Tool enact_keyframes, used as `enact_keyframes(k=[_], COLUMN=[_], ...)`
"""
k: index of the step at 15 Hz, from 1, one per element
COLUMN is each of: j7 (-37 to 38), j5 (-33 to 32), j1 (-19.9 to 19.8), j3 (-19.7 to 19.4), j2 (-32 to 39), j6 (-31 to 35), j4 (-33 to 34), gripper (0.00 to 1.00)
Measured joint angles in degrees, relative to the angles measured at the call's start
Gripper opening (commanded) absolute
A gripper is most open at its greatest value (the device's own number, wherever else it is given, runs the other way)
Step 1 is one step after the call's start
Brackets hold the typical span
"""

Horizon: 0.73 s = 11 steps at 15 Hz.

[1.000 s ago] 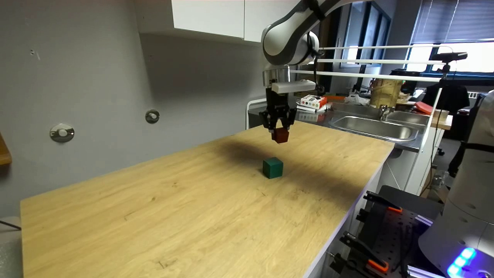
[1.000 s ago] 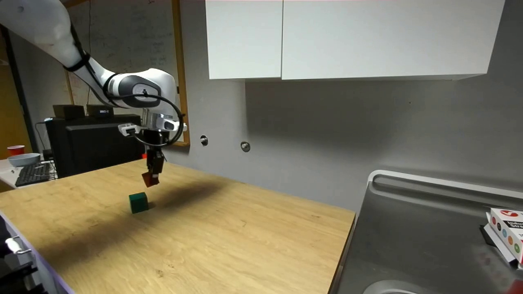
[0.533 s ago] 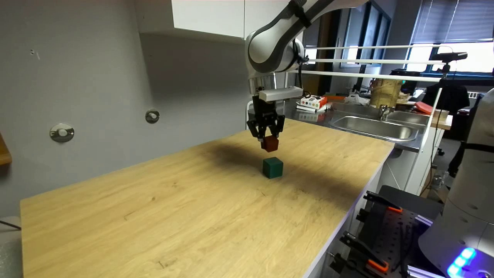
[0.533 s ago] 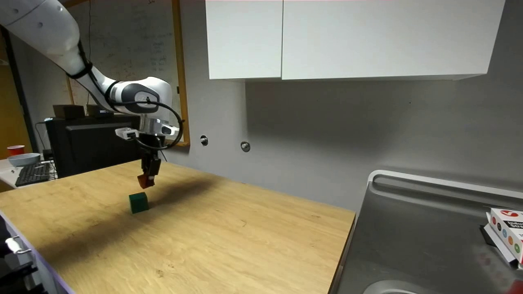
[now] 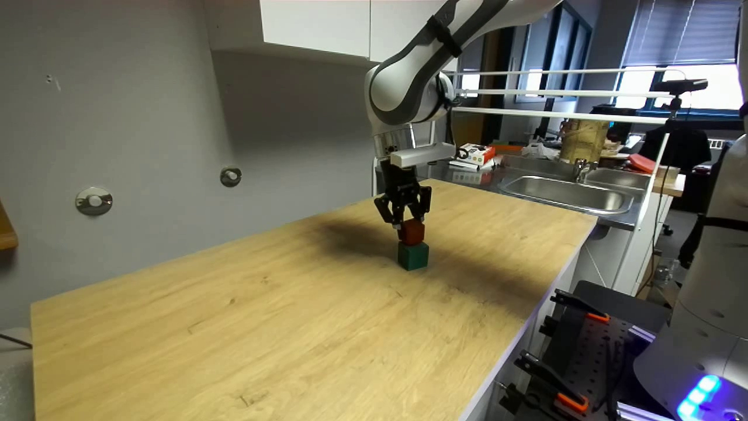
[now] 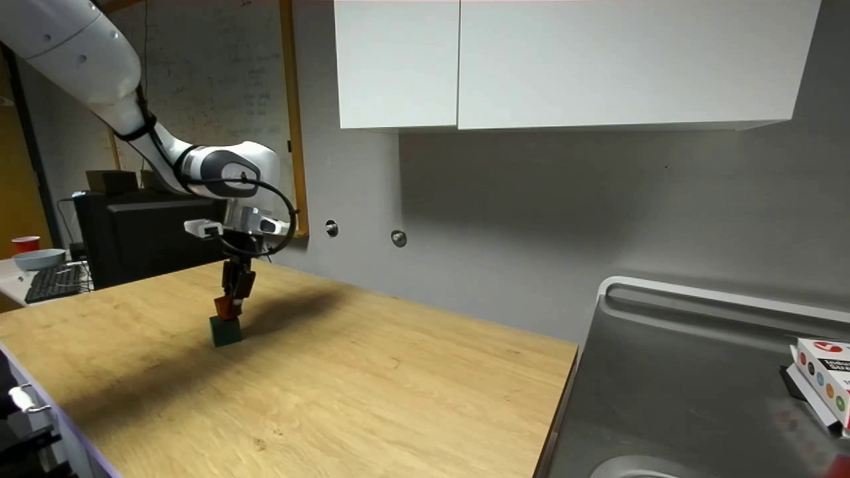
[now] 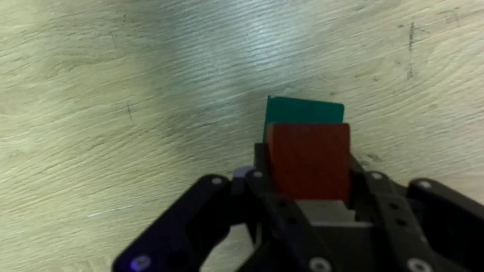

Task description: Pick up the orange cube and put it on top of the green cube

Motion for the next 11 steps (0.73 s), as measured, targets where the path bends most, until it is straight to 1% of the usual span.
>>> enact_keyframes(k=[2, 3, 4, 7, 8, 11], j7=[0.00, 0.00, 0.00, 0.00, 0.00, -0.04], j5=[0.01, 0.01, 0.02, 0.02, 0.02, 0.03], j1=[0.14, 0.22, 0.31, 0.44, 0.46, 0.53], j3=[0.13, 0.18, 0.19, 0.19, 0.19, 0.20], j2=[0.32, 0.46, 0.58, 0.72, 0.82, 1.09], j6=[-0.31, -0.45, -0.60, -1.30, -1.39, -1.54], j4=[-0.03, -0.04, -0.04, -0.04, -0.04, -0.04], gripper=[0.20, 0.70, 0.70, 0.91, 0.99, 1.00])
